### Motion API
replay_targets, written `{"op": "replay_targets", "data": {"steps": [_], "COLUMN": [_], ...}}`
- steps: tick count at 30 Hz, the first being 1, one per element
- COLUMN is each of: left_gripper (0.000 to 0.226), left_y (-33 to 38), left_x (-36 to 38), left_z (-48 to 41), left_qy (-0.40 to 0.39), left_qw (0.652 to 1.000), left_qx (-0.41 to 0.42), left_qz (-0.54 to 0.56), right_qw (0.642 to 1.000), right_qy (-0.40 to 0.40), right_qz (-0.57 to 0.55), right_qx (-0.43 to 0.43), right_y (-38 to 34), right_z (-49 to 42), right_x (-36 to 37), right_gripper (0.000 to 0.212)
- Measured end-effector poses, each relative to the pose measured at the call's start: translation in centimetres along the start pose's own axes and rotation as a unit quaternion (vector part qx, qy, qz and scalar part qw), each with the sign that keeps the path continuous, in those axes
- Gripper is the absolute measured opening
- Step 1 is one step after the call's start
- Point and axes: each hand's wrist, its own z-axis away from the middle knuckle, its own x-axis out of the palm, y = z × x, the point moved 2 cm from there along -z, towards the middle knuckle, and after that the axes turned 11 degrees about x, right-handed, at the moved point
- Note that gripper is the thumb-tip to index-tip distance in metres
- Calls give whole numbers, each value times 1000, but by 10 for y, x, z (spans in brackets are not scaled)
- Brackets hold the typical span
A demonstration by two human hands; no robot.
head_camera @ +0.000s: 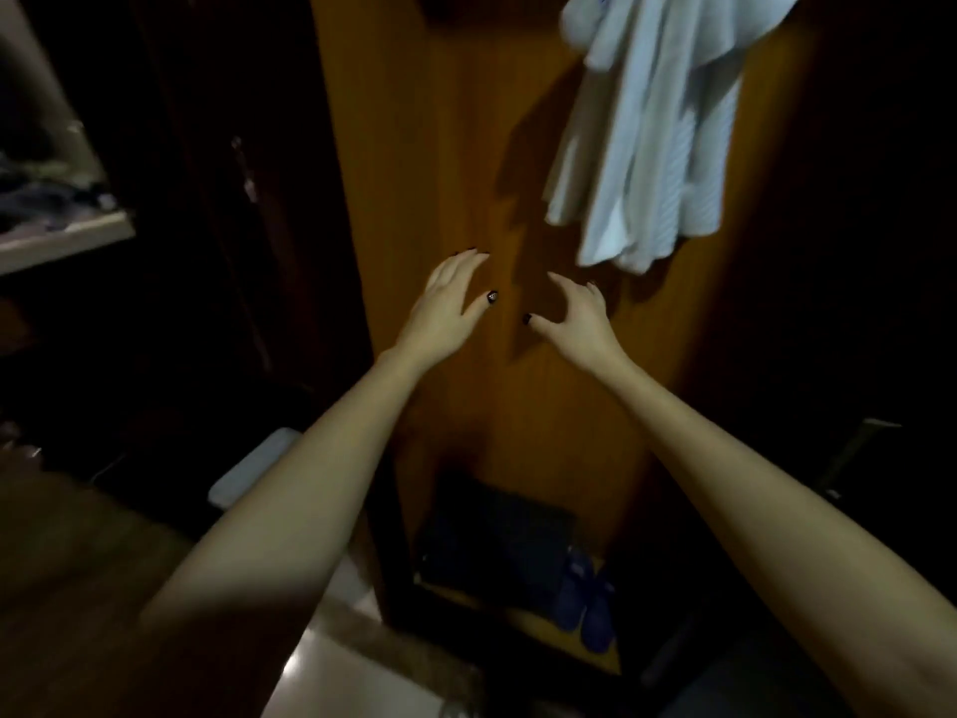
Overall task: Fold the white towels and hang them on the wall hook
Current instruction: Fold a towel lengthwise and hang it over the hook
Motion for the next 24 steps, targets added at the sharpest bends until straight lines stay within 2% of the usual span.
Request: {"op": "replay_targets", "data": {"steps": [5, 10, 16, 24], "left_gripper": [60, 57, 56, 52], "left_y": [-48, -76, -67, -32], "left_x": [-17, -46, -67, -53], "left_z": [147, 311, 493, 672], "left_qy": [-14, -29, -41, -26], "left_qw": [984, 926, 854, 748], "left_qx": [-175, -373, -513, -661], "left_qz": [-4, -47, -81, -55], "right_qw": [988, 956, 885, 789], "right_qy": [-145, -284, -432, -540], "right_qz": [43, 64, 127, 224], "right_qx": [-12, -48, -118, -188], "right_y": [7, -10, -36, -23], "right_z": [53, 128, 224, 342], "right_x": [114, 233, 349, 464], "right_gripper": [66, 58, 47, 54]}}
